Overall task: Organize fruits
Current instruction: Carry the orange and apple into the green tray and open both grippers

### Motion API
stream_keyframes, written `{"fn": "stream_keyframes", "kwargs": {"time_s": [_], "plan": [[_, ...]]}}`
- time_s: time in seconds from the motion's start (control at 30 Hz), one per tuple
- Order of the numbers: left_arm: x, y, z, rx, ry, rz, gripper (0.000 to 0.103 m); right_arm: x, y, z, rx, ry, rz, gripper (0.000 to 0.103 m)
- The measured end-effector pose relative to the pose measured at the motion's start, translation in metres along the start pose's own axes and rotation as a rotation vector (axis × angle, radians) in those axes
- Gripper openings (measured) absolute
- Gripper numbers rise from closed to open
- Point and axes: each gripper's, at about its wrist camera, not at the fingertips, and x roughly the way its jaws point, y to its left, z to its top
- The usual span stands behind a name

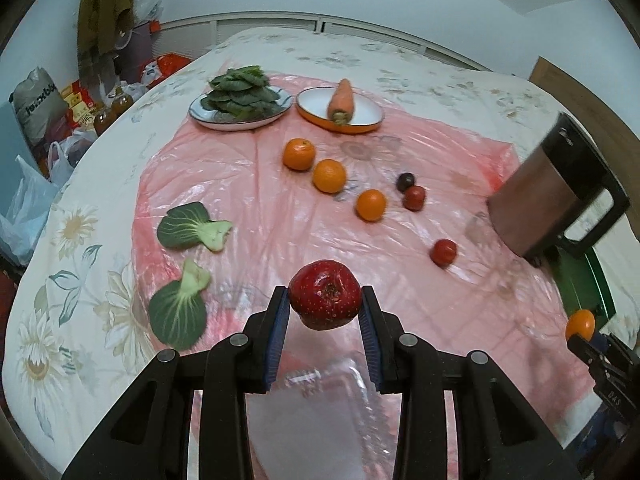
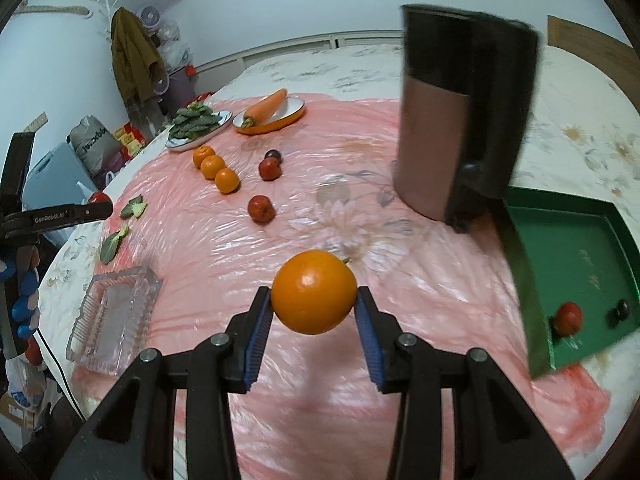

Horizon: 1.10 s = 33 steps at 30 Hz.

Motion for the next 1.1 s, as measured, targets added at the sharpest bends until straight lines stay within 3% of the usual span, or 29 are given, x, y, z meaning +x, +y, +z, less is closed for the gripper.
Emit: {"fn": "stream_keyframes", "kwargs": {"time_s": [0.37, 1.1], "plan": [[-0.007, -0.076, -0.018, 0.097, 0.031, -0.07, 0.03, -0.037, -0.055, -0.024, 0.1, -0.053, -0.044, 0.049], [0.015, -0.303, -0.045, 0.44, 0.134, -0.297, 0.03, -0.076, -0.207, -0.052, 0.27, -0.122, -0.197, 0.049]]}}
